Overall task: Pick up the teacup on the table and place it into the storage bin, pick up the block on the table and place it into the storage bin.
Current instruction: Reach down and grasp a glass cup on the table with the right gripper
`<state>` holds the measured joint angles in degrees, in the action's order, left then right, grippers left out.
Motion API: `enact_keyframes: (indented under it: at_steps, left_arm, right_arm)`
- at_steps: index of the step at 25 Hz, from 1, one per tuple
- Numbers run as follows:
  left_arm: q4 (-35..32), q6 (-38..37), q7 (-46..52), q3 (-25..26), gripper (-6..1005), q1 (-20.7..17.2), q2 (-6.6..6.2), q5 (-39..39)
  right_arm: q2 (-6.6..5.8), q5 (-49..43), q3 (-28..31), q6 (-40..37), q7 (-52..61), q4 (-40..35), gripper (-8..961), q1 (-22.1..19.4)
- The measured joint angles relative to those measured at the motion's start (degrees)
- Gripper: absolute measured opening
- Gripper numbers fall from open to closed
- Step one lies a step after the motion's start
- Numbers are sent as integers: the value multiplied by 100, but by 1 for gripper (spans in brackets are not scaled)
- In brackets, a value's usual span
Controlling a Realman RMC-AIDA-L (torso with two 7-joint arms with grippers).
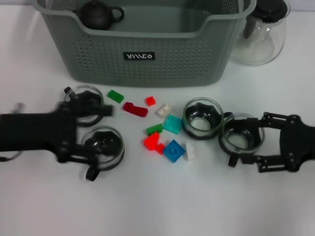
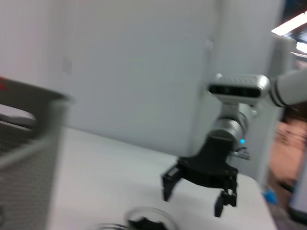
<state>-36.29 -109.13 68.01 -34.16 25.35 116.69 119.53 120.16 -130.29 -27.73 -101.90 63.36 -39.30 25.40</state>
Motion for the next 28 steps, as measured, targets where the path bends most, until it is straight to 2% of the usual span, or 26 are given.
enact_keyframes:
  at_steps: [3,5,6,7,11,14,18,21,28]
  left_arm:
    - [13,-130,-10,517,938,-194,-111,0]
    - [16,-137,-41,705,938,-287,-128,0]
    - [17,-127,-53,759,938,-320,-122,1]
    - [17,-95,-58,790,938,-345,-109,17]
    - [23,-21,-61,787,938,-393,-87,47]
    - [54,0,-64,787,938,-411,-70,50]
    - [95,61,-72,813,938,-421,-61,23]
    - [99,125,-74,814,937,-422,-37,21]
    - [237,420,-77,780,934,-358,-22,51]
  right_arm:
    - [-19,-236,-279,-225,894,-741,916,319]
    - [-23,-267,-658,-410,1409,-1267,916,528]
    - [-19,-314,-1209,-512,2033,-1832,916,710]
    - [-19,-314,-1209,-512,2033,-1832,916,710]
    - [-16,-738,-2496,-545,3469,-2947,916,1138]
    - [-21,-1238,-3192,-619,4185,-3400,916,1479]
    - [10,-1779,-3933,-730,4742,-3651,912,1793]
    - [17,-2024,-4359,-525,5100,-3663,902,1885]
    - [32,-1520,-5049,52,5175,-3585,879,1845]
